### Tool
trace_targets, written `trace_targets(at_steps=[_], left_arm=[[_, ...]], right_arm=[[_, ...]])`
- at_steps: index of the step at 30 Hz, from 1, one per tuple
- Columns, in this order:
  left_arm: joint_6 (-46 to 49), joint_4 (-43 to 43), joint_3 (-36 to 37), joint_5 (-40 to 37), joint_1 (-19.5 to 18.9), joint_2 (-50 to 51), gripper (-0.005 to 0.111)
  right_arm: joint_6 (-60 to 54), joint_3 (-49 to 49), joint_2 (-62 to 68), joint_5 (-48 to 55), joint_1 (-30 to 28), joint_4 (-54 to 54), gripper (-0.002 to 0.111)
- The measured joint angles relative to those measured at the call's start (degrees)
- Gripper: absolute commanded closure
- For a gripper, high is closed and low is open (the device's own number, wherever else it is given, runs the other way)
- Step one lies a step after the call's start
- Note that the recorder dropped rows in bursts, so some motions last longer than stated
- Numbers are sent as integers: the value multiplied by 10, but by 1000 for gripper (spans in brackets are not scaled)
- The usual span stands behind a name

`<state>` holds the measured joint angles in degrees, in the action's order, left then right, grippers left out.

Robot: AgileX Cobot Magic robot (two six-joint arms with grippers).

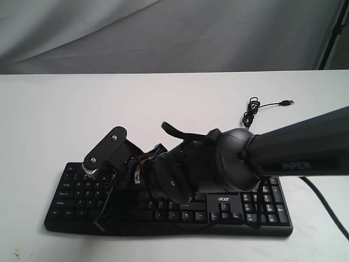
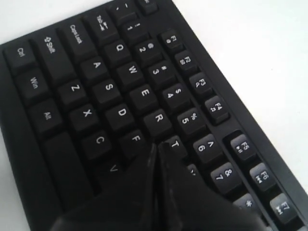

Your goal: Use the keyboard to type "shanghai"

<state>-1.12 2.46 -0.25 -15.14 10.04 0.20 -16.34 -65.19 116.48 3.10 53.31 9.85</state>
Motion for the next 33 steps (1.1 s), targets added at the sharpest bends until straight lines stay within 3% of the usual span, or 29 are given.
trace_targets(at_steps=[33], left_arm=[[0, 0, 0, 0, 0, 0, 107]], right_arm=[[-1, 0, -11, 5, 2, 2, 108]])
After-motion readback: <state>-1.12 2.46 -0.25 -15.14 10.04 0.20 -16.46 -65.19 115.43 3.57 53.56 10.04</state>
